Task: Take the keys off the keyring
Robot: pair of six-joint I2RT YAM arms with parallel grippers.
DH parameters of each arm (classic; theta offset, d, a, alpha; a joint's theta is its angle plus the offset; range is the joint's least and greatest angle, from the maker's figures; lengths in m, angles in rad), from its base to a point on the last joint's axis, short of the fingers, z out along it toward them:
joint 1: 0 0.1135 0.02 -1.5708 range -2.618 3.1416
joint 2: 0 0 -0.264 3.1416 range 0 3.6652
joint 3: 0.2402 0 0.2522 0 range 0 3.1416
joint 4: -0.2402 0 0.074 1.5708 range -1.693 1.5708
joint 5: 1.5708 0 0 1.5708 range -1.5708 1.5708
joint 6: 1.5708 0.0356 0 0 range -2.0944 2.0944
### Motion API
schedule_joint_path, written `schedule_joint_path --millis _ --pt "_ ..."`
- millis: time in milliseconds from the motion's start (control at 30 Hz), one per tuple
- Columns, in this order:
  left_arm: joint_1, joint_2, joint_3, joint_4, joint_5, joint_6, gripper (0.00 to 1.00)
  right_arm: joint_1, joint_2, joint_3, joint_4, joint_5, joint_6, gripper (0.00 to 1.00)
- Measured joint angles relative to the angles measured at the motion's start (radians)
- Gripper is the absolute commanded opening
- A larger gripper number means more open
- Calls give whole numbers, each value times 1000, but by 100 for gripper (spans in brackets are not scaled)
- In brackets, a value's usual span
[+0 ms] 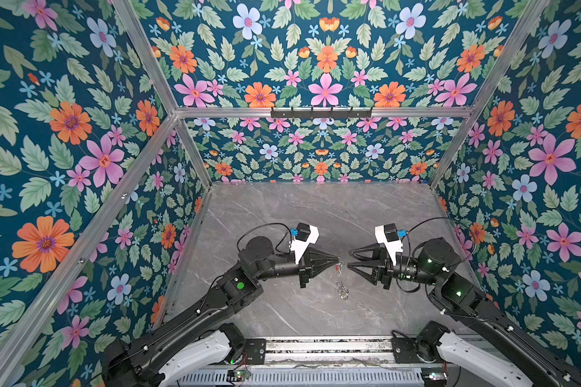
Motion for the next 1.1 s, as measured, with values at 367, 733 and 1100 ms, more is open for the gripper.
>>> schedule_joint_path --millis 367,733,1100 --pt "0 -22 -26 70 6 -34 0 75 44 9 -19 31 -50 51" --pt "0 -23 -41 141 14 -70 0 113 82 7 -29 85 -85 48" --pt "0 -23 -51 176 19 -92 0 116 92 13 -24 63 -87 21"
